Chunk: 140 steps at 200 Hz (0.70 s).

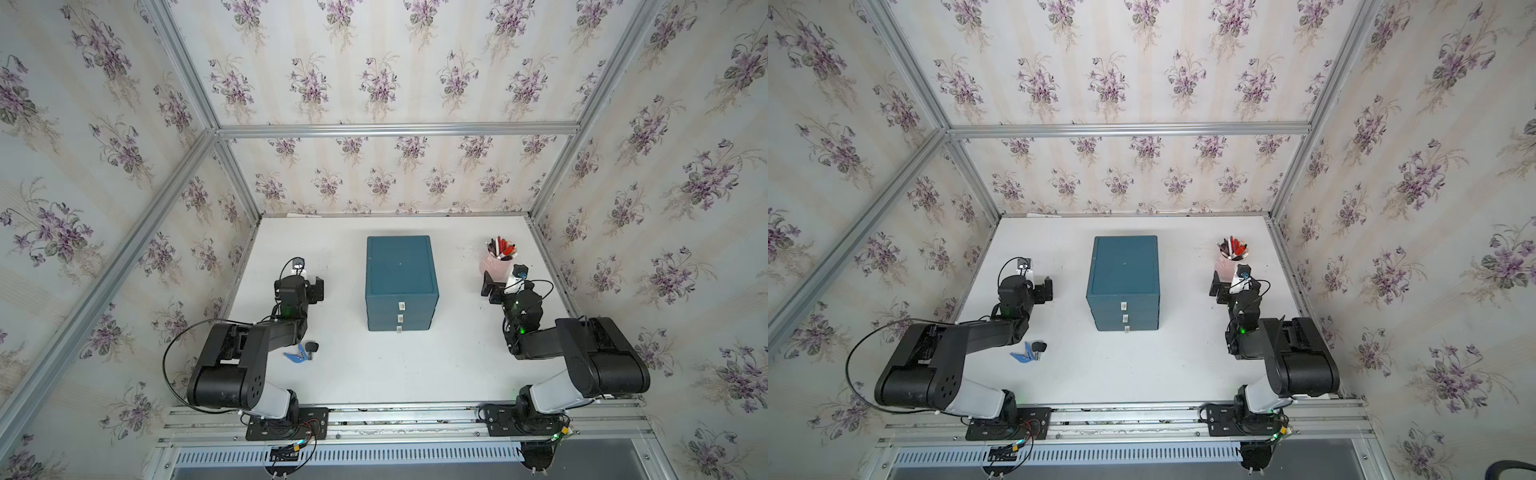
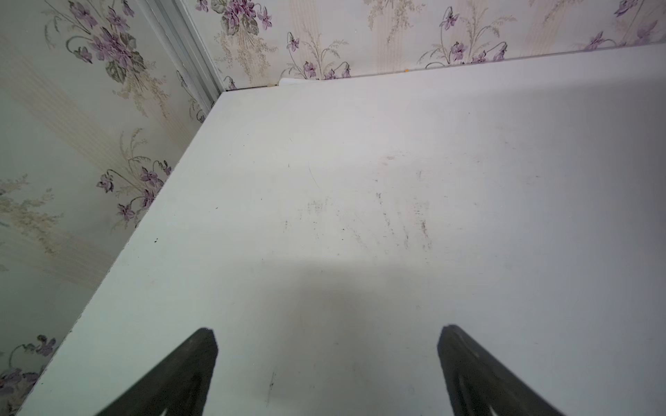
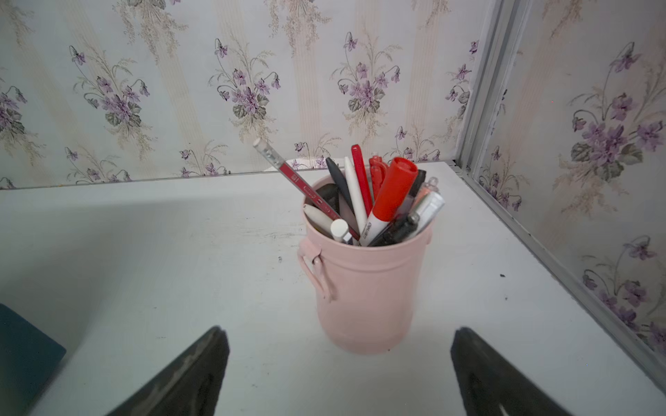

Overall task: Take the seed bags out of the drawer
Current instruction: Adjust the storage box at the center of the board.

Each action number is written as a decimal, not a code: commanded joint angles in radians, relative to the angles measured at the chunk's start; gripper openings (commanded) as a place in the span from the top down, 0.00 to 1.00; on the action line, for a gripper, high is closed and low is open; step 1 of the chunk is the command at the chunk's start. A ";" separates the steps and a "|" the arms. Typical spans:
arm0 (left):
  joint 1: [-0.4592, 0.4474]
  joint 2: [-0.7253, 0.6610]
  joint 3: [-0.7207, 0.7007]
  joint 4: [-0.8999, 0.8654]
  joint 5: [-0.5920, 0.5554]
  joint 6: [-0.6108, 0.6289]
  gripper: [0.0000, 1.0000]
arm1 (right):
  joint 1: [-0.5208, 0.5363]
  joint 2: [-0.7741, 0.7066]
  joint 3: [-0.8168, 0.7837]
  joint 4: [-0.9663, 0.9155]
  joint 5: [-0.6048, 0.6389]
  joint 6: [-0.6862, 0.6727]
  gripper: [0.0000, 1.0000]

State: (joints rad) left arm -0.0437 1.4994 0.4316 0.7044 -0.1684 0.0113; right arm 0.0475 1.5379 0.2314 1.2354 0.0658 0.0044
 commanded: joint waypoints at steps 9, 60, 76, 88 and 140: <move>0.002 -0.001 0.004 0.016 0.006 0.001 0.00 | 0.000 -0.005 0.000 0.015 0.000 0.002 0.00; 0.003 -0.002 0.004 0.016 0.008 0.001 0.00 | 0.000 -0.004 -0.001 0.015 0.001 0.003 0.00; 0.002 -0.002 0.003 0.016 0.007 0.000 0.00 | 0.000 -0.004 0.000 0.013 0.000 0.003 0.00; 0.002 -0.001 0.006 0.016 0.008 0.000 0.00 | 0.000 -0.004 0.000 0.014 0.000 0.003 0.00; 0.001 -0.016 0.008 0.015 -0.021 -0.002 0.00 | 0.008 -0.112 0.064 -0.202 0.162 0.054 0.00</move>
State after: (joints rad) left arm -0.0418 1.4994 0.4316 0.7048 -0.1677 0.0113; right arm 0.0479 1.5272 0.2321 1.2240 0.0723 0.0059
